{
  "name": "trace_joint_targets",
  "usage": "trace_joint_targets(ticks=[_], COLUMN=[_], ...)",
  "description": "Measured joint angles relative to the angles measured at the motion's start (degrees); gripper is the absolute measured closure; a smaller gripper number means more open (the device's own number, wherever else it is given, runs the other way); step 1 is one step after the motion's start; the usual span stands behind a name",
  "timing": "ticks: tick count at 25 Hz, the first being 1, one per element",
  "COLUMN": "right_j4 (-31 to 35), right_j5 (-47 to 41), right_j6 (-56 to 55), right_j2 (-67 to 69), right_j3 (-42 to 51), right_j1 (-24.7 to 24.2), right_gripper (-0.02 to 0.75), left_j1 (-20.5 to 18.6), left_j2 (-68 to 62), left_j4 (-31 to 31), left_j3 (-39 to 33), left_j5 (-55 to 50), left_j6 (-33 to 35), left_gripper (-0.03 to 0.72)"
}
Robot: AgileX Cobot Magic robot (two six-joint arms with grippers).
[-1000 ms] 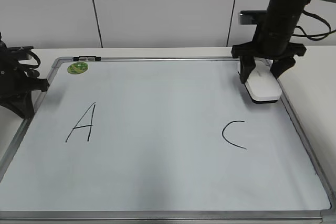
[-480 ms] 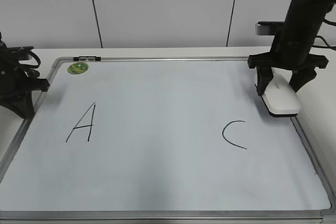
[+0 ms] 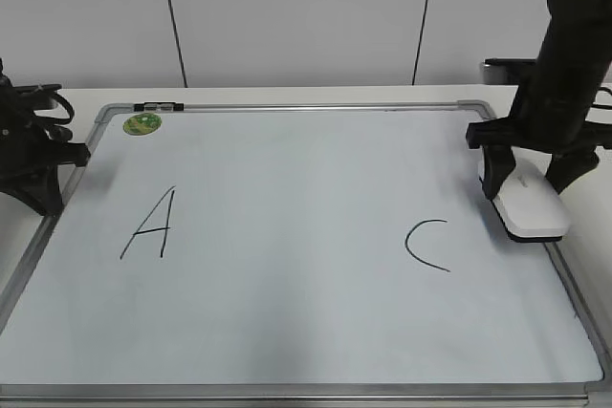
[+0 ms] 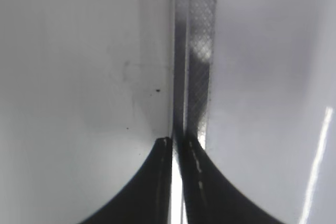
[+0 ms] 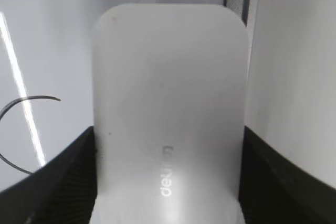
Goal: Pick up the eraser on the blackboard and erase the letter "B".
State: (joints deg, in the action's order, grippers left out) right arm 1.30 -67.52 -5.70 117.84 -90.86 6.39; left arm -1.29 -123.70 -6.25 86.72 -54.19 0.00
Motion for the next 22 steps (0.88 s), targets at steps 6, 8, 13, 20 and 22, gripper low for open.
trace_joint_targets(ticks=[6,8,13,20,22], right_j4=[0.0,0.0,-0.7,-1.3,-1.3], right_j5=[7.5,9.8,11.7,12.7,12.7], right_j6=[0.0,0.0,0.0,-0.1,-0.1], right_j2=[-1.2,-1.2,-1.2,-1.1,-1.1], right_j3=[5.7,6.1,6.2,6.2,6.2], right_j1=[0.0,0.0,0.0,0.0,0.0], right_gripper=[0.216,0.216,0.216,0.216,0.216], left_j1=[0.0,0.0,0.0,0.0,0.0], left_j2=[0.0,0.0,0.0,0.0,0.0], left_j4=[-0.1,-0.1,-0.1,-0.2,-0.2], left_j3=[0.0,0.0,0.0,0.0,0.0], left_j5=[0.0,0.0,0.0,0.0,0.0], left_j6=[0.0,0.0,0.0,0.0,0.0], left_gripper=[0.661,0.66,0.661,0.661,0.661])
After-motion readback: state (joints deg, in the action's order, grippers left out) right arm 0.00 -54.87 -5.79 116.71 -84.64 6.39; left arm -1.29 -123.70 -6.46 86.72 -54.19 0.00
